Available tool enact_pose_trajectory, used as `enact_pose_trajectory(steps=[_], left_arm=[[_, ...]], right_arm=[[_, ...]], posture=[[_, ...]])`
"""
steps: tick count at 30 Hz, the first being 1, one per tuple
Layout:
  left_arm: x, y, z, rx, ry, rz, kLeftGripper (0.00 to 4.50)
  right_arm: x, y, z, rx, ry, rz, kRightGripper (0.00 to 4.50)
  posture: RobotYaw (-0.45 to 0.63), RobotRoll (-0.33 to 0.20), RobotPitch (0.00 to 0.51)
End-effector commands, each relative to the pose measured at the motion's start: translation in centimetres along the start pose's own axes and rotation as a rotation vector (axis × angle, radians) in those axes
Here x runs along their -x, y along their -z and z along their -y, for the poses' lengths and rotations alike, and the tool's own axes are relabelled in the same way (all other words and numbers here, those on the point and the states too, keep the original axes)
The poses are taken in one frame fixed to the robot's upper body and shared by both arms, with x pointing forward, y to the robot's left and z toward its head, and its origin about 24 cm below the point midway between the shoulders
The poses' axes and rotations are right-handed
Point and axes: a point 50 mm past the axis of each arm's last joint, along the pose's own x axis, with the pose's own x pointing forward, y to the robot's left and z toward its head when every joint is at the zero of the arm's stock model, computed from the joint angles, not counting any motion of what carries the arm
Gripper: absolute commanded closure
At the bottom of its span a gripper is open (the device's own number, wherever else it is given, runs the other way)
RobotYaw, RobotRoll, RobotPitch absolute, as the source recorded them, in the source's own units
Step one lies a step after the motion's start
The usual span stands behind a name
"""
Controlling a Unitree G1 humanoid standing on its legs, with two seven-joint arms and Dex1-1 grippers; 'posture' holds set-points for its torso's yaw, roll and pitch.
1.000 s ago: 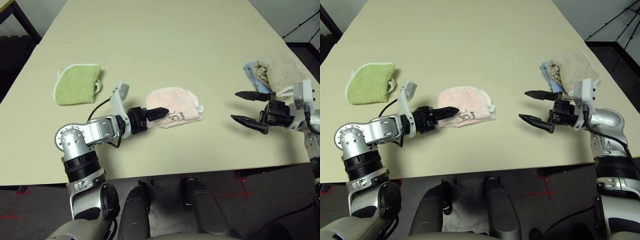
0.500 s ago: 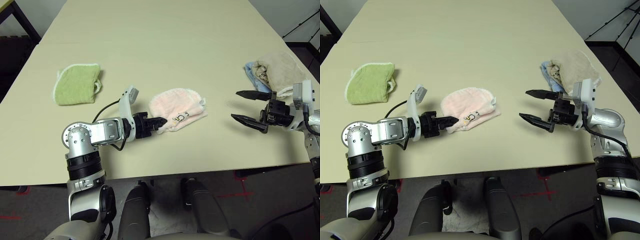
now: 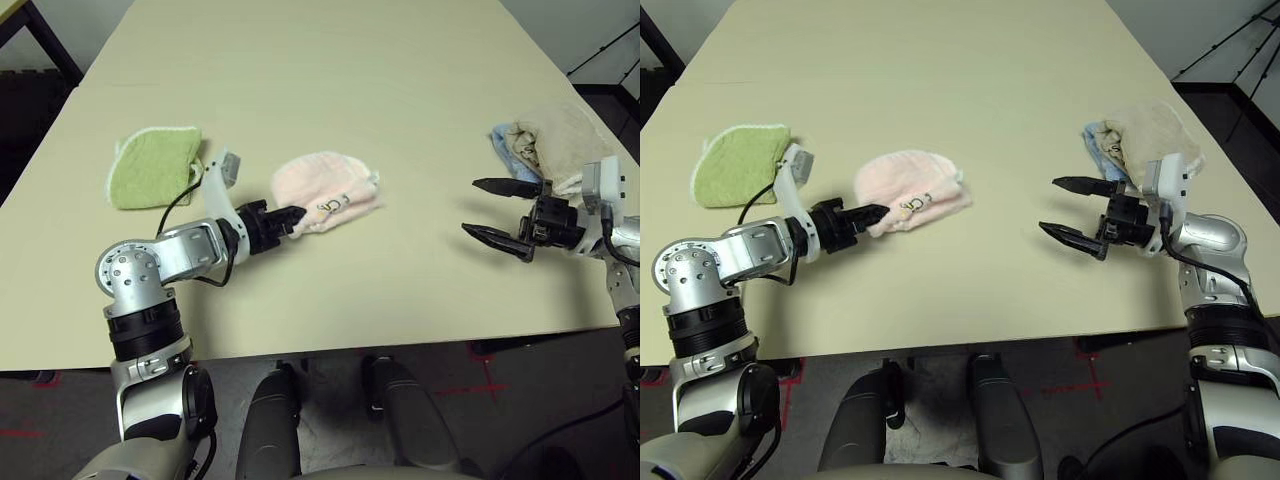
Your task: Fold the towel and set it aside.
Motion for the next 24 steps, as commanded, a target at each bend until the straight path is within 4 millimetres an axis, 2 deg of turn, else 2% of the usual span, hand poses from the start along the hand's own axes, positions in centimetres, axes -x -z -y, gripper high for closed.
enact_pose_trajectory(steps=[1, 10, 24], left_arm=[[0.2, -1.1, 0.2, -0.066, -0.019, 0.057, 4.47], [0.7, -3.1, -0.3, -0.195, -0.082, 0.16, 4.47], [2.1, -7.5, -1.1, -0.289, -0.208, 0.406, 4.47]], right_arm=[[0.0, 0.4, -0.2, -0.005, -0.019, -0.014, 0.0], [-0.2, 0.5, -0.2, -0.009, -0.024, -0.012, 0.0], [-0.4, 0.7, -0.3, -0.015, -0.038, -0.012, 0.0]], posture=[[-0.17, 0.0, 0.23], [-0.16, 0.0, 0.227], [-0.16, 0.0, 0.223]])
